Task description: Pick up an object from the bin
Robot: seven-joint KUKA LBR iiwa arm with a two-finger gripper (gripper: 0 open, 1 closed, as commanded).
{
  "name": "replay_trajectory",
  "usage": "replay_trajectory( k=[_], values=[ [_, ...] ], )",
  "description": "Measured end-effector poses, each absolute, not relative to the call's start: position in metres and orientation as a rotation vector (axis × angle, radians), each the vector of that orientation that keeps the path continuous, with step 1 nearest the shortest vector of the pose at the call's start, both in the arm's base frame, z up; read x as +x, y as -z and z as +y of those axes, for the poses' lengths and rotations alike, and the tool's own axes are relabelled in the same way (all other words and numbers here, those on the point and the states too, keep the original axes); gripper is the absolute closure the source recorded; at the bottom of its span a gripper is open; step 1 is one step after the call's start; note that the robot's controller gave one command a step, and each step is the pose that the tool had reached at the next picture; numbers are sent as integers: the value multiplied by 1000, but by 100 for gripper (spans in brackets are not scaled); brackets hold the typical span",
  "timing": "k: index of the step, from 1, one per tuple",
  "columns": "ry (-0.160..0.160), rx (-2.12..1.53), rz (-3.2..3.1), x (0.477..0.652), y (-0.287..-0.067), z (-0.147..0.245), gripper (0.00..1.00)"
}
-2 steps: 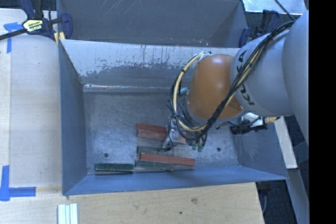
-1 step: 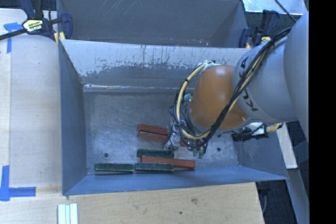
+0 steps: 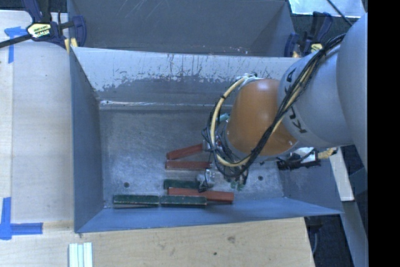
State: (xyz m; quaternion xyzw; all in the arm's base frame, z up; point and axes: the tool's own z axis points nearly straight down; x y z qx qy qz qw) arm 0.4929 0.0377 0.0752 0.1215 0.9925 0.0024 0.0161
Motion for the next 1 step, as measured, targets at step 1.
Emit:
replay_trajectory(
  k=[1],
  values=[
    [-4,378,3102,488,-72,38,100]
  ],
)
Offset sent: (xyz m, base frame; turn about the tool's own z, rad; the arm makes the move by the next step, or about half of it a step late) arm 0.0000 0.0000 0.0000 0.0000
